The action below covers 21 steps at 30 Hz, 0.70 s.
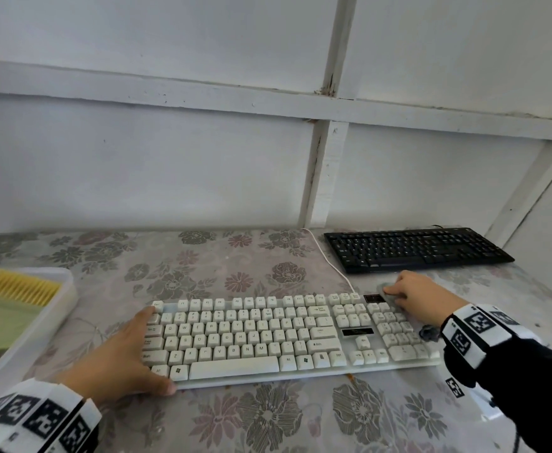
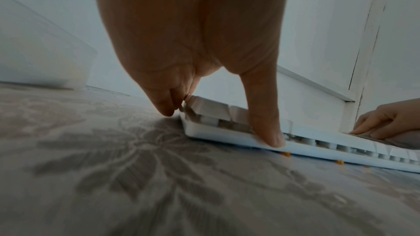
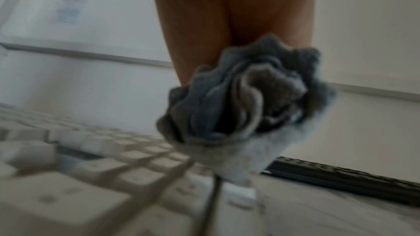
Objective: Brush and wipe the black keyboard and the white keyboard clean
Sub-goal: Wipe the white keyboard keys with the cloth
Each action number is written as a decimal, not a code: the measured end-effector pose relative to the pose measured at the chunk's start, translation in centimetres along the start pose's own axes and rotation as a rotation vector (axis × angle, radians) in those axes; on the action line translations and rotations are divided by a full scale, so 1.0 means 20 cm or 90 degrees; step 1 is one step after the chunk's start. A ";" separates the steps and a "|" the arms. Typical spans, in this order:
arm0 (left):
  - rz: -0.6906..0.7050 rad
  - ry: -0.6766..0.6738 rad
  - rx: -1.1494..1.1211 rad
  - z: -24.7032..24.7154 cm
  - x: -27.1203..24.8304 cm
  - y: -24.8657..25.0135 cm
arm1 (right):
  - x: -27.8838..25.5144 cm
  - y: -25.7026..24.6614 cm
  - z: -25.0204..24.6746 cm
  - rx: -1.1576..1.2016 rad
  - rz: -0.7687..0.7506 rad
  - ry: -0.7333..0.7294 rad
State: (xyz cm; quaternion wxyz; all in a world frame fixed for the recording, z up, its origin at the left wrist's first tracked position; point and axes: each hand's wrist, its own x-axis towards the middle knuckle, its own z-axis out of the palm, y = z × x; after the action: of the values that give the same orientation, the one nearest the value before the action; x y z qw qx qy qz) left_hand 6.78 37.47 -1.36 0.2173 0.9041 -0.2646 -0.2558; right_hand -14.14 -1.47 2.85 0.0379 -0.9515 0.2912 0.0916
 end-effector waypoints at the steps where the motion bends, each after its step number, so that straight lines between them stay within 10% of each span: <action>1: -0.001 -0.003 -0.001 0.00 0.00 0.00 | 0.00 0.03 -0.01 -0.015 0.019 -0.004; 12: 0.006 0.000 -0.016 0.00 -0.01 0.01 | 0.01 -0.09 0.04 0.000 -0.082 0.015; 21: -0.003 -0.002 0.001 -0.02 -0.05 0.06 | 0.01 -0.14 -0.06 -0.064 0.062 0.083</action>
State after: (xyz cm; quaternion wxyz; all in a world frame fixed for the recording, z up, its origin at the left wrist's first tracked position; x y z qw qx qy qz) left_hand 5.78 37.20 -0.03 0.2156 0.9044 -0.2634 -0.2573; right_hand -12.20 0.59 4.10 -0.0335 -0.9408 0.3342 0.0461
